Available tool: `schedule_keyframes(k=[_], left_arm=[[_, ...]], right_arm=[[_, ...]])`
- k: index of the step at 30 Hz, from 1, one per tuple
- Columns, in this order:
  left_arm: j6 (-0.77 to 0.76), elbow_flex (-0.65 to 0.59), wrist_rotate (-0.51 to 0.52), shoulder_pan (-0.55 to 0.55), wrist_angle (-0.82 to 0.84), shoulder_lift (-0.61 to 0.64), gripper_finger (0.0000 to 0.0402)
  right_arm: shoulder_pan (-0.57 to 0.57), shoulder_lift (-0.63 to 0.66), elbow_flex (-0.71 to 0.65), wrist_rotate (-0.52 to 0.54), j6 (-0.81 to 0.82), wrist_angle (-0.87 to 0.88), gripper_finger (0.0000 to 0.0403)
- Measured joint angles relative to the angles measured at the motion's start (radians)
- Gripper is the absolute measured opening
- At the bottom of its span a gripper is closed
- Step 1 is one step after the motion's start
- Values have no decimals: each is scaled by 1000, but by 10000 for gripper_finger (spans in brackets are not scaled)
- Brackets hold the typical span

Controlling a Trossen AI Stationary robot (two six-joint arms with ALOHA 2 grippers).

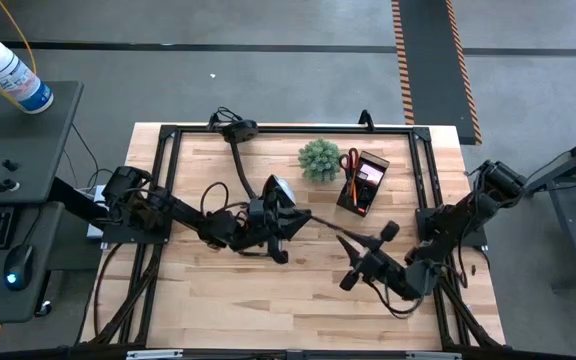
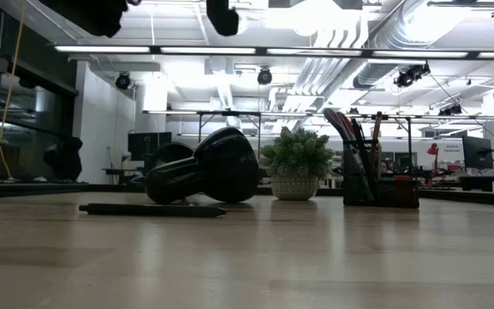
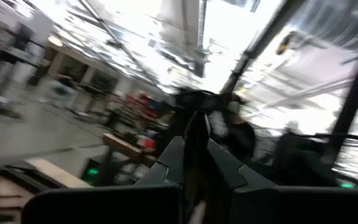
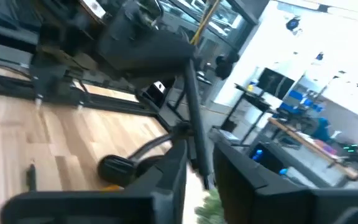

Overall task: Pick and place office supplies into organizer
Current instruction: Put the right black pen into the desk organizer

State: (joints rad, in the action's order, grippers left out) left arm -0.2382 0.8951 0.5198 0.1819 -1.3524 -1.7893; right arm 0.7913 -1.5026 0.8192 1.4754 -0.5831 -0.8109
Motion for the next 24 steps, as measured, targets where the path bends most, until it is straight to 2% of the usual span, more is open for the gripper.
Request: schedule_keyframes(k=[4, 10, 16, 24], left_arm=[[28, 0, 38, -9, 18, 0, 14], [2, 0, 2, -68, 117, 0, 12], [-26, 0, -49, -123, 161, 0, 11], [-36, 0, -64, -160, 209, 0, 19]], right_arm=[[42, 30, 0, 90, -118, -54, 109], [122, 76, 0, 92, -110, -45, 120], [131, 78, 0, 94, -24, 64, 84], [48, 80, 0, 94, 113, 307, 8]])
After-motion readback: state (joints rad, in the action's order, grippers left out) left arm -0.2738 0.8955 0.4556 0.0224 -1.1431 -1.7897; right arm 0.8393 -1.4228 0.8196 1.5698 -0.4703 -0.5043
